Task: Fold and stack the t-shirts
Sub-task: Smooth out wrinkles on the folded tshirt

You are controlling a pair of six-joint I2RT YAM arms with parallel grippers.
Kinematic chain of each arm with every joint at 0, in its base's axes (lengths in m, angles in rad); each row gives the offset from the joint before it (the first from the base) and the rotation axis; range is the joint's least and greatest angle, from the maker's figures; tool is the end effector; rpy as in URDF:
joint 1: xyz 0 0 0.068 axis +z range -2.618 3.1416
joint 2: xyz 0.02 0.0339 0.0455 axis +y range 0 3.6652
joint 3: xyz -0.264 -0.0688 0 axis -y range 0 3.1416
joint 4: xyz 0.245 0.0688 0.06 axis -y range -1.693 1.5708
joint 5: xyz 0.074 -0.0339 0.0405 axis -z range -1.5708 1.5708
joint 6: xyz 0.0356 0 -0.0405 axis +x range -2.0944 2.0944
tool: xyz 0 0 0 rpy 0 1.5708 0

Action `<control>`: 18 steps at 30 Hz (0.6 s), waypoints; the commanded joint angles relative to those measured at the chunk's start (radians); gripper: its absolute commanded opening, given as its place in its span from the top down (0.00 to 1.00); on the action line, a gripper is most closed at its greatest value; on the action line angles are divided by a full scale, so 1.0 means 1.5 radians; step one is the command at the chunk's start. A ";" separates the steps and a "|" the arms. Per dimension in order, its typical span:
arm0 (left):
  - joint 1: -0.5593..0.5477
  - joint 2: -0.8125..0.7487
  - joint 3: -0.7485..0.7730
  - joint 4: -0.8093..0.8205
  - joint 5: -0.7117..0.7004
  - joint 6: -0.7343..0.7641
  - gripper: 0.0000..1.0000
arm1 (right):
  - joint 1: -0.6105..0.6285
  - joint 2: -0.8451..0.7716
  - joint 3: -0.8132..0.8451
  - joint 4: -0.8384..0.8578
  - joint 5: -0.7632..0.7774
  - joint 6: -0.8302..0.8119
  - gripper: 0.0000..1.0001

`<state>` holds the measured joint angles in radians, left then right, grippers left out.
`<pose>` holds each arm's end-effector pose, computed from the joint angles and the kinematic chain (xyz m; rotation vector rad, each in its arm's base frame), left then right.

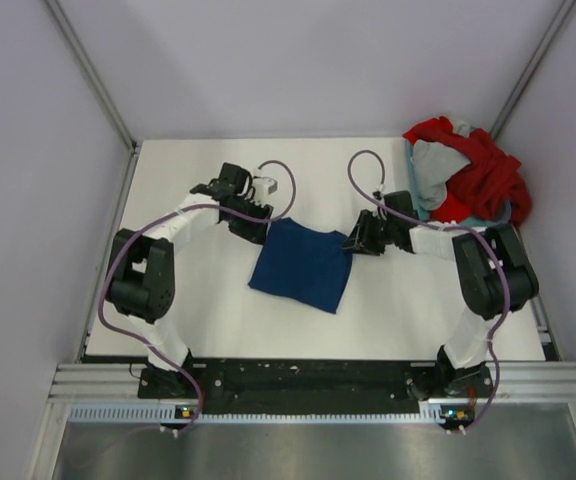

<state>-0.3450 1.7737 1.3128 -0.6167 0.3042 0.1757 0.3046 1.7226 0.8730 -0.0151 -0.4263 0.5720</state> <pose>0.3450 -0.1353 0.2218 0.7780 2.5248 -0.4594 0.3159 0.1148 0.1491 0.1375 2.5384 0.8929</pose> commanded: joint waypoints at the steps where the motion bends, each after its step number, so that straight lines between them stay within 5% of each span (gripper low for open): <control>1: 0.038 -0.028 -0.043 0.083 0.027 -0.084 0.49 | 0.001 0.067 0.045 0.073 -0.043 0.044 0.71; 5: 0.092 0.006 -0.041 0.094 0.065 -0.141 0.48 | 0.002 0.123 0.110 0.071 -0.085 0.044 0.89; 18: 0.097 0.102 -0.040 0.158 0.171 -0.206 0.41 | 0.002 0.133 0.182 0.032 -0.082 -0.030 0.99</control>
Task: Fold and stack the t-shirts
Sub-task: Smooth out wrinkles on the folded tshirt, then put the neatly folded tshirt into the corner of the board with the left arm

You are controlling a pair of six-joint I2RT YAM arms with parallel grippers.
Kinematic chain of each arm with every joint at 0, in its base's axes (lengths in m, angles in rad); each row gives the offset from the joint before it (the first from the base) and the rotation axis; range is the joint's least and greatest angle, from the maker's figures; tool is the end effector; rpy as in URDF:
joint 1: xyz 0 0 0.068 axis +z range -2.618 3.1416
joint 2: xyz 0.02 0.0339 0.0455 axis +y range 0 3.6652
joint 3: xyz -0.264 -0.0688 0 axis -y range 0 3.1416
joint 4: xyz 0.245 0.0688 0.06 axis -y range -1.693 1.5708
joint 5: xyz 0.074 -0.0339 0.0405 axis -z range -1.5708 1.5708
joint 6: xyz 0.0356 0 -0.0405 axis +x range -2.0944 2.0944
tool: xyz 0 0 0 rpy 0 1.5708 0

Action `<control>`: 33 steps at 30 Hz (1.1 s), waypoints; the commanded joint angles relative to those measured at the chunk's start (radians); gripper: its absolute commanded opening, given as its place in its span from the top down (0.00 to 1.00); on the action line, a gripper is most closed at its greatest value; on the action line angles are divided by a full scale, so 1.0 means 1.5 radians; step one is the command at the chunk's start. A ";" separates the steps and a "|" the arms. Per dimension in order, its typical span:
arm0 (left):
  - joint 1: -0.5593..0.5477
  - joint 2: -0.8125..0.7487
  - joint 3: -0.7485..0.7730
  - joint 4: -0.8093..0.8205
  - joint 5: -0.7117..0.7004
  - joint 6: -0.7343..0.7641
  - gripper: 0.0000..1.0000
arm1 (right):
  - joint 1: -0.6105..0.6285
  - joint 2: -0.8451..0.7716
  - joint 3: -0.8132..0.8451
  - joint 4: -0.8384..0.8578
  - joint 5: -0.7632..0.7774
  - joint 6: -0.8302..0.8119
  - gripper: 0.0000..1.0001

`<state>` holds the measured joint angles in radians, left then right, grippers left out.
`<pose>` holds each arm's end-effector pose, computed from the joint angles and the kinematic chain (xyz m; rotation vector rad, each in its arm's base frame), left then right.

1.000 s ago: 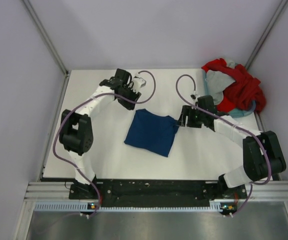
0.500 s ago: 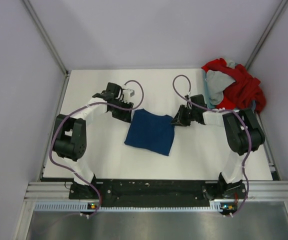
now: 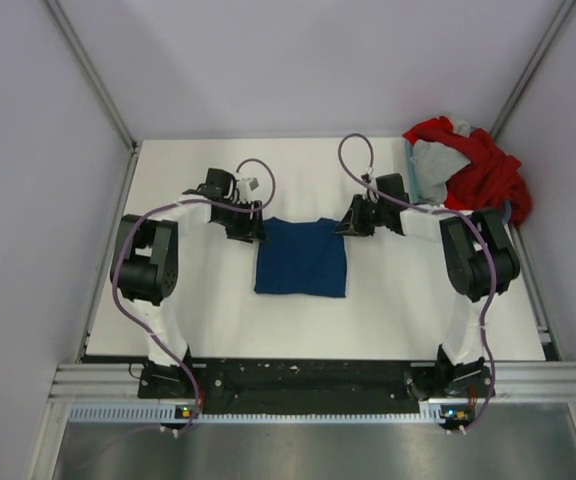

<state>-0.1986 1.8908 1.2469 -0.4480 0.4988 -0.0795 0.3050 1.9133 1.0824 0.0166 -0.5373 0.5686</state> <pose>0.3726 -0.0924 0.1716 0.3209 2.6251 -0.7551 0.3665 0.1345 0.1456 0.0570 2.4945 1.0357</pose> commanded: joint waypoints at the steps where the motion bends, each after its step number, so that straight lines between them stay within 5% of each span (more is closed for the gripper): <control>1: -0.001 0.030 0.004 0.052 0.052 -0.039 0.41 | 0.002 0.007 0.044 0.009 -0.008 -0.027 1.00; 6: -0.002 0.062 0.009 0.072 0.065 -0.067 0.42 | 0.002 0.005 0.053 0.000 -0.004 -0.039 0.99; 9: -0.009 0.094 0.030 0.073 0.081 -0.077 0.47 | 0.002 0.006 0.052 -0.009 0.004 -0.046 0.89; 11: -0.014 0.117 0.033 0.074 0.101 -0.080 0.58 | 0.002 0.004 0.058 -0.033 0.021 -0.055 0.75; 14: -0.017 0.136 0.036 0.071 0.135 -0.083 0.87 | -0.002 -0.022 0.057 -0.061 0.047 -0.066 0.50; 15: -0.017 0.139 0.039 0.066 0.139 -0.080 1.00 | -0.005 -0.037 0.053 -0.072 0.065 -0.069 0.35; 18: -0.012 0.128 0.039 0.047 0.138 -0.046 1.00 | -0.011 -0.096 0.035 -0.118 0.121 -0.076 0.01; 27: 0.067 0.077 0.086 -0.182 0.122 0.171 1.00 | -0.011 -0.329 -0.027 -0.237 0.185 -0.170 0.01; 33: 0.160 0.040 0.114 -0.300 -0.016 0.333 1.00 | -0.010 -0.415 -0.055 -0.281 0.200 -0.236 0.01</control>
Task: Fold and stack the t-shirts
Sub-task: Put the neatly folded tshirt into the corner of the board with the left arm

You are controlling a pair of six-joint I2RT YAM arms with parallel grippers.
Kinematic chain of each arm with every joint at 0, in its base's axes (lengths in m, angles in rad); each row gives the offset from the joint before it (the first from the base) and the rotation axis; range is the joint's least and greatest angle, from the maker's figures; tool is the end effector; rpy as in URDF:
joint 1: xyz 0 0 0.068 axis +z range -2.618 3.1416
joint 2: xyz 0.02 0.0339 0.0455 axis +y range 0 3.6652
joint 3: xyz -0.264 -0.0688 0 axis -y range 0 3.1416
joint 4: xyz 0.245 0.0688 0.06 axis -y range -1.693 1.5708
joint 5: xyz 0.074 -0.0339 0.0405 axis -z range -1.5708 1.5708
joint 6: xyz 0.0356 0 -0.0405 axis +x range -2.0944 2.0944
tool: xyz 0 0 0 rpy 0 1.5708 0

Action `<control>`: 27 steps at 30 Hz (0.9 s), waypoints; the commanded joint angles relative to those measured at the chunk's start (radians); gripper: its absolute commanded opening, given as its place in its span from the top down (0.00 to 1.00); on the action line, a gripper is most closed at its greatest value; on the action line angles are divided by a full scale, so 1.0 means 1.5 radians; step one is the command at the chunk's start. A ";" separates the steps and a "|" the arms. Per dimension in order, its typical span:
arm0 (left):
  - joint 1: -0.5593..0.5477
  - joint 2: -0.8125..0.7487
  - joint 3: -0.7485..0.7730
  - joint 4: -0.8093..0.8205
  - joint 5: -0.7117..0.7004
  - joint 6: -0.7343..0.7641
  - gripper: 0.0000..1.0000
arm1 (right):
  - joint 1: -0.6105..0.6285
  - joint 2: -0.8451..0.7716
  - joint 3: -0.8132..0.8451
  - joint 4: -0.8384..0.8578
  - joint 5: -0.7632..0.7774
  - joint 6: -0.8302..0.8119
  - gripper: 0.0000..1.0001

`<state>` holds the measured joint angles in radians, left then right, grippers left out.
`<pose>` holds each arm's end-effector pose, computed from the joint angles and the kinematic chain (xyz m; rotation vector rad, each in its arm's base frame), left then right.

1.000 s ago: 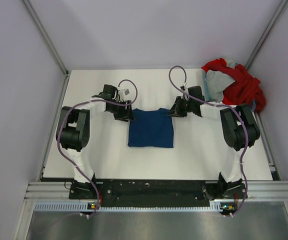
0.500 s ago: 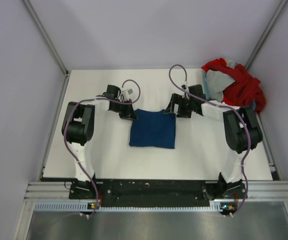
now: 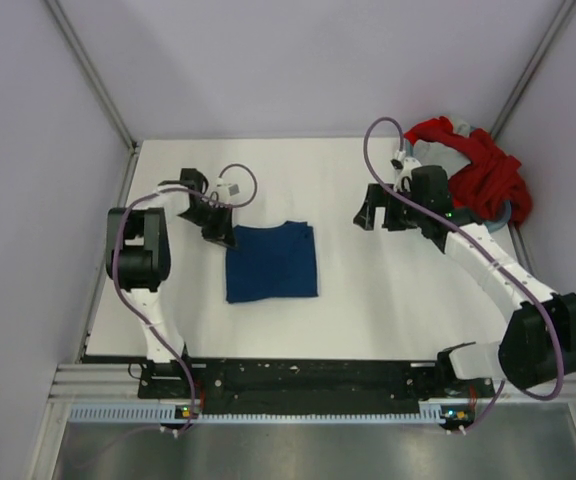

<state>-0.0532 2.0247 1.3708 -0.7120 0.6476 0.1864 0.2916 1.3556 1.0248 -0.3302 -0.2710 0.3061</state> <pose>0.3859 -0.0421 0.1491 0.4243 2.7281 -0.9051 0.2849 0.0955 0.2821 -0.1351 2.2735 0.6233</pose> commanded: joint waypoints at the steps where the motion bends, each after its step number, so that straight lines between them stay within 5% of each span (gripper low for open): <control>1: 0.079 -0.050 0.035 -0.137 -0.140 0.183 1.00 | -0.002 -0.052 -0.017 -0.057 0.015 -0.070 0.01; 7: 0.215 -0.037 0.078 -0.213 -0.248 0.365 1.00 | -0.001 -0.079 -0.026 -0.072 0.008 -0.107 0.01; 12: 0.300 -0.038 0.053 -0.140 -0.425 0.476 1.00 | -0.002 -0.083 -0.038 -0.077 0.010 -0.123 0.01; 17: 0.328 -0.032 0.043 -0.005 -0.560 0.553 1.00 | -0.001 -0.076 -0.032 -0.076 0.011 -0.140 0.01; 22: 0.328 0.013 0.116 0.008 -0.568 0.525 1.00 | -0.002 -0.076 -0.029 -0.079 0.016 -0.143 0.01; 27: 0.328 0.002 0.129 0.018 -0.578 0.458 0.62 | -0.001 -0.085 -0.035 -0.079 0.016 -0.147 0.01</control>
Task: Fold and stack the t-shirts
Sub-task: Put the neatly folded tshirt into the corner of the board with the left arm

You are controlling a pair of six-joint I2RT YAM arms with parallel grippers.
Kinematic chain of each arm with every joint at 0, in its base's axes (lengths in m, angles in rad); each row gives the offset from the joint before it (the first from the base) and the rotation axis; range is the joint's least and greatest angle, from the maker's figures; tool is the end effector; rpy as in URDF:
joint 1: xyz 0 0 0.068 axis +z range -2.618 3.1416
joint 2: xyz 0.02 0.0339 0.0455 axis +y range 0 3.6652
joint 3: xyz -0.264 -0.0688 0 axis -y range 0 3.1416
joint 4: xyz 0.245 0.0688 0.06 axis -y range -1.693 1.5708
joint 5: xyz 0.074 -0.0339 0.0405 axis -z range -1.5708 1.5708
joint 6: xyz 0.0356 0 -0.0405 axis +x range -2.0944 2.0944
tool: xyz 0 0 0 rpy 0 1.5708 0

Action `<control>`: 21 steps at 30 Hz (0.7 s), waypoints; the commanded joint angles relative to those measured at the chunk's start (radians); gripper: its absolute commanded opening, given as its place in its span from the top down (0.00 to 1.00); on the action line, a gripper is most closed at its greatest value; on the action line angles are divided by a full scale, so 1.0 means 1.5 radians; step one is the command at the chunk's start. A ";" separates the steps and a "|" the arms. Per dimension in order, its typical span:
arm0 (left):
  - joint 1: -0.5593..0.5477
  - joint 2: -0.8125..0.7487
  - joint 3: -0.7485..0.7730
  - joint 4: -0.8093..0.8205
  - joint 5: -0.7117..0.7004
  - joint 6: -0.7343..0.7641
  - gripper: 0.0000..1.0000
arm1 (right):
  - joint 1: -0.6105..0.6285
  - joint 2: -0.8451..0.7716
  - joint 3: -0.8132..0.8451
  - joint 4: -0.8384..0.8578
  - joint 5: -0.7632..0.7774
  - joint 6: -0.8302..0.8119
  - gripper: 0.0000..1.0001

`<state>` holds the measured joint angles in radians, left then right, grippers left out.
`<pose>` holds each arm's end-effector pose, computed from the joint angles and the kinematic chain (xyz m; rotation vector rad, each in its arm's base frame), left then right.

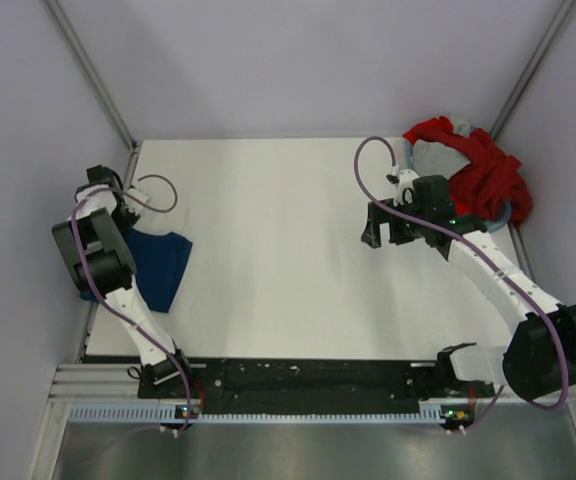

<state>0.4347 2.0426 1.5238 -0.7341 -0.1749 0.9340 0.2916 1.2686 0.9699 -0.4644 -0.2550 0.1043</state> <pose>0.3752 0.1811 0.1757 0.6919 2.8821 0.5017 0.2576 0.0867 0.2758 -0.3483 2.3299 0.4933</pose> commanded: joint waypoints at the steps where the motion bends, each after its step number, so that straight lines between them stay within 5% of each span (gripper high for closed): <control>1: 0.003 -0.018 0.027 0.024 -0.031 -0.054 0.51 | -0.001 -0.028 0.002 0.011 0.006 -0.013 0.01; 2: 0.003 -0.026 0.031 0.016 -0.032 -0.074 0.38 | -0.002 -0.028 0.003 0.011 0.006 -0.013 0.01; 5: -0.001 -0.076 0.026 0.002 -0.007 -0.128 0.34 | -0.002 -0.026 0.003 0.012 -0.001 -0.010 0.01; 12: -0.157 -0.245 -0.119 -0.039 0.108 -0.155 0.36 | -0.001 -0.028 -0.005 0.013 -0.010 -0.006 0.01; 16: -0.227 -0.217 -0.163 -0.051 0.123 -0.199 0.41 | -0.001 -0.031 -0.014 0.013 -0.011 -0.008 0.01; 21: -0.248 -0.168 -0.185 -0.001 0.053 -0.251 0.24 | -0.002 -0.039 -0.016 0.014 -0.006 -0.014 0.01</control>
<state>0.0521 1.7378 1.2865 -0.7662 -0.0265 0.6472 0.2916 1.2568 0.9474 -0.4656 -0.2596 0.0982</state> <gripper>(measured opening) 0.734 0.987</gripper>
